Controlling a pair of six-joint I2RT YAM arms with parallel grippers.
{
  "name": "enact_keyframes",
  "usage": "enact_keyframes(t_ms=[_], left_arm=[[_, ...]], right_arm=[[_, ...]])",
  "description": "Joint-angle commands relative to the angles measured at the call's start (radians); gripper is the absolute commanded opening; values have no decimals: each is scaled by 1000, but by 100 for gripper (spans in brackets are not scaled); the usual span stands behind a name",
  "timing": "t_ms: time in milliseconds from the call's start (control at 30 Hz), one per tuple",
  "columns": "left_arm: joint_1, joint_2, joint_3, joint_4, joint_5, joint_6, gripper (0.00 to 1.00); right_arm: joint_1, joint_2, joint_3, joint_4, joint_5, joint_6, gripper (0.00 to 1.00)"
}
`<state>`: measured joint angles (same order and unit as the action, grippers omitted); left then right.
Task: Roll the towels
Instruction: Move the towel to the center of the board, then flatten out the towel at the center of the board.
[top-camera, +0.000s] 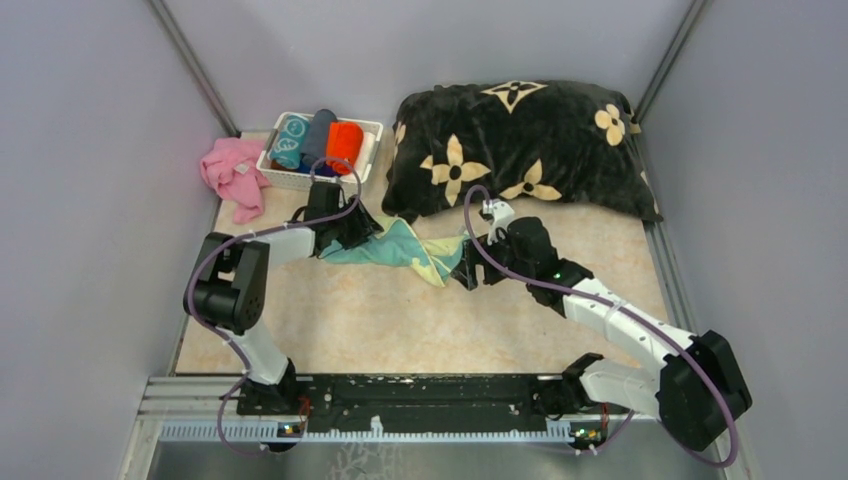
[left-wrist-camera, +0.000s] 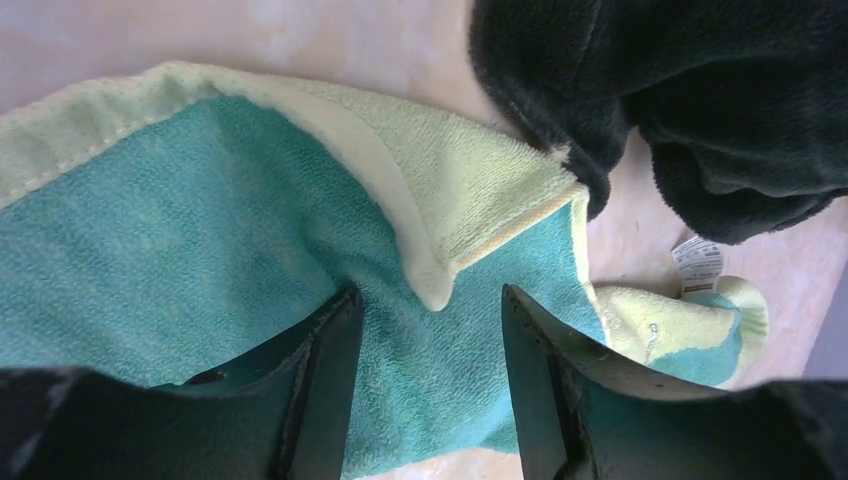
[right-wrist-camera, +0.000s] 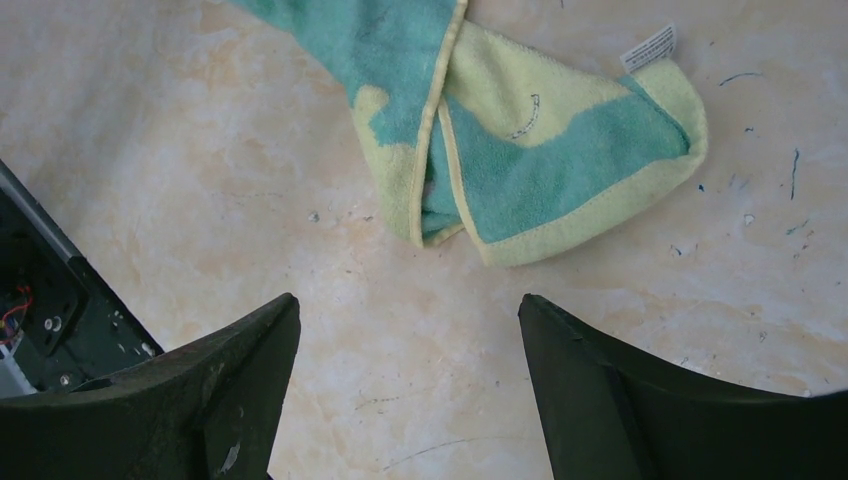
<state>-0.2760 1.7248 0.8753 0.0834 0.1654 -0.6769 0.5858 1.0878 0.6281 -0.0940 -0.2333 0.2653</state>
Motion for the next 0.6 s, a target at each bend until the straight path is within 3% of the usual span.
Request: enact_keyframes(t_ms=[0, 167, 567], left_arm=[[4, 49, 39, 75, 93, 17, 58], [5, 44, 35, 127, 170, 4, 55], [4, 87, 124, 99, 187, 41, 52]], right_arm=[[-7, 14, -3, 65, -24, 0, 80], [-7, 26, -5, 78, -34, 0, 80], [-7, 49, -1, 76, -42, -14, 80]])
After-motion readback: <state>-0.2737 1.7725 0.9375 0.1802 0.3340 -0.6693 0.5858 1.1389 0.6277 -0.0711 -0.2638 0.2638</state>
